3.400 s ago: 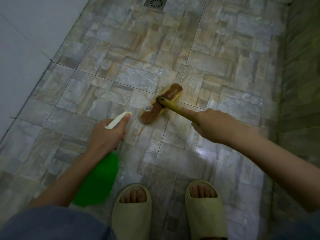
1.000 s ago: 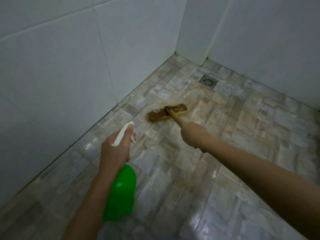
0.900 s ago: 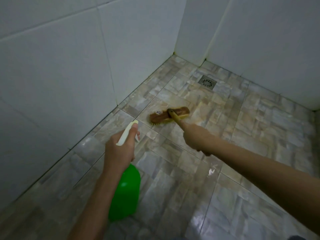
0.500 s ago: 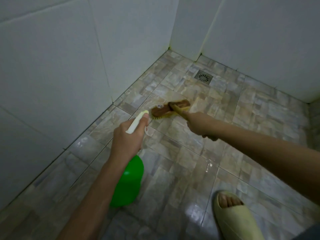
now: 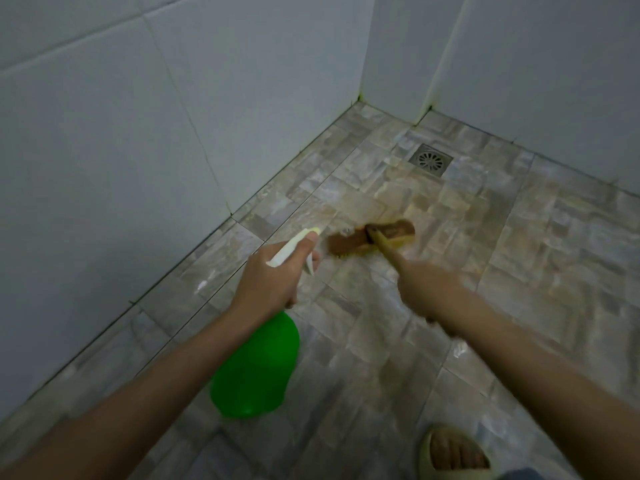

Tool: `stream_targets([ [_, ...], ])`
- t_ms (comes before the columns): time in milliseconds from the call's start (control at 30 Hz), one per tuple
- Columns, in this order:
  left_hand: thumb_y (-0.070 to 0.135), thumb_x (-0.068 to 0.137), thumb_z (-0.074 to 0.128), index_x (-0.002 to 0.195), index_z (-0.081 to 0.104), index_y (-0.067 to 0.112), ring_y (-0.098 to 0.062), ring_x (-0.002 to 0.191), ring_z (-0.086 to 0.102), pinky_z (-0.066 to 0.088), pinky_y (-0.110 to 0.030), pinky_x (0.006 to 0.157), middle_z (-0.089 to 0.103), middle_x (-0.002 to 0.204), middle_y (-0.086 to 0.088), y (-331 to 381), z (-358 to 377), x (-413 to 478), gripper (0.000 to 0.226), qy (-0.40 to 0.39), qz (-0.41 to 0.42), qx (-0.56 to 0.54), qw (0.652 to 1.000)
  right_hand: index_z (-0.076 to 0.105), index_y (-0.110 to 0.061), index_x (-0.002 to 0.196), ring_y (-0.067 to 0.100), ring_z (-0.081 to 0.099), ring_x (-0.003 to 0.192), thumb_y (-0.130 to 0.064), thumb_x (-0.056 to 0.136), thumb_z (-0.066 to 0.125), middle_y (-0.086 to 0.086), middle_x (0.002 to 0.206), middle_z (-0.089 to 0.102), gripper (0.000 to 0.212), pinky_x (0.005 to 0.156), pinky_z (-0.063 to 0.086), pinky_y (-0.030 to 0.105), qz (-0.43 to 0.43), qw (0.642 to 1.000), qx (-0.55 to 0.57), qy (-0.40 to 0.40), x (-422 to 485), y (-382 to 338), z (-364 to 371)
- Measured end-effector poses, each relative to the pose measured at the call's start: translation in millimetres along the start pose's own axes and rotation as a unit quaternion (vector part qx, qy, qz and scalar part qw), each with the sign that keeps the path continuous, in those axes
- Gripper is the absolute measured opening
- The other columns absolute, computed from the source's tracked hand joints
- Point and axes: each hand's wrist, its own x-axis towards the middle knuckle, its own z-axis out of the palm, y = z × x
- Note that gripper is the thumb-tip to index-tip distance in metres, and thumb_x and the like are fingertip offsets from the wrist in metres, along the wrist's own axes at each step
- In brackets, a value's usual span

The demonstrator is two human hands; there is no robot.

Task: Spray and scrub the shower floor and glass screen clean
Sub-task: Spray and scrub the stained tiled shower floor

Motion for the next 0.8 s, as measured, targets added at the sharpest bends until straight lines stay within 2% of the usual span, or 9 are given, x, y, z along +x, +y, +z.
stream_targets([
  [100,0.055,0.096,0.054,0.078,0.077,0.019,-0.009,0.033,0.048,0.043,-0.017,0.043,0.064,0.054,-0.009,11,10,6,0.046,0.012,-0.01,-0.007,1.0,-0.027,-0.048,0.143,0.014,0.047,0.05,-0.001,0.095,0.036,0.001,0.069,0.052,0.093,0.041,0.035,0.025,-0.007,1.0,-0.012,0.015,-28,7,19],
  [167,0.055,0.096,0.055,0.079,0.077,0.019,-0.01,0.035,0.047,0.043,-0.02,0.044,0.064,0.052,-0.002,16,19,10,0.046,0.022,-0.013,-0.003,1.0,-0.022,-0.045,0.147,0.016,0.047,0.047,0.001,0.094,0.036,0.004,0.065,0.052,0.091,0.042,0.037,0.028,-0.02,0.999,0.001,0.032,10,8,-5],
  [300,0.054,0.098,0.056,0.079,0.077,0.018,-0.015,0.037,0.048,0.043,-0.021,0.045,0.072,0.079,-0.024,19,38,13,0.045,0.039,-0.011,0.015,0.999,-0.014,-0.041,0.151,0.02,0.05,0.06,0.002,0.094,0.035,0.016,0.094,0.058,0.087,0.055,0.044,0.035,-0.017,1.0,0.022,0.0,77,19,-52],
  [400,0.055,0.097,0.055,0.081,0.077,0.018,-0.015,0.037,0.048,0.043,-0.023,0.046,0.075,0.084,-0.019,25,54,16,0.046,0.045,-0.029,0.016,0.998,-0.019,-0.039,0.15,0.017,0.051,0.05,0.005,0.091,0.037,0.005,0.067,0.053,0.092,0.043,0.039,0.03,-0.004,0.999,0.039,0.026,27,45,-21],
  [467,0.057,0.096,0.054,0.083,0.077,0.017,-0.015,0.038,0.049,0.044,-0.025,0.047,0.077,0.088,-0.012,30,64,19,0.048,0.045,-0.04,0.019,0.998,-0.023,-0.034,0.149,0.013,0.046,0.046,0.005,0.092,0.037,0.0,0.065,0.05,0.092,0.042,0.036,0.027,-0.006,0.999,0.018,0.036,0,54,-6],
  [567,0.054,0.098,0.054,0.085,0.078,0.016,-0.012,0.037,0.051,0.046,-0.023,0.047,0.077,0.087,-0.015,37,76,22,0.047,0.043,-0.043,0.042,0.997,-0.017,-0.036,0.151,0.016,0.046,0.048,0.003,0.092,0.036,0.002,0.064,0.048,0.089,0.044,0.039,0.03,-0.024,0.998,0.025,0.05,45,61,-27],
  [633,0.055,0.099,0.053,0.086,0.078,0.018,-0.012,0.037,0.052,0.046,-0.022,0.048,0.077,0.087,-0.017,44,80,22,0.046,0.036,-0.034,0.061,0.997,-0.012,-0.035,0.153,0.018,0.049,0.052,0.002,0.092,0.035,0.01,0.077,0.055,0.085,0.047,0.041,0.033,-0.027,0.998,0.035,0.047,86,62,-47],
  [700,0.056,0.099,0.052,0.086,0.078,0.021,-0.012,0.038,0.054,0.047,-0.024,0.05,0.078,0.088,-0.013,51,79,21,0.045,0.032,-0.024,0.069,0.997,-0.011,-0.032,0.154,0.021,0.051,0.06,0.0,0.093,0.035,0.017,0.105,0.061,0.083,0.056,0.047,0.038,-0.026,0.998,0.009,0.051,95,63,-57],
  [800,0.054,0.1,0.052,0.083,0.078,0.019,-0.015,0.037,0.052,0.046,-0.025,0.048,0.077,0.09,-0.018,55,75,20,0.046,0.028,-0.005,0.057,0.998,-0.012,-0.028,0.154,0.018,0.05,0.059,0.004,0.093,0.036,0.009,0.139,0.048,0.084,0.063,0.052,0.038,-0.011,0.999,0.01,0.031,36,72,-35],
])
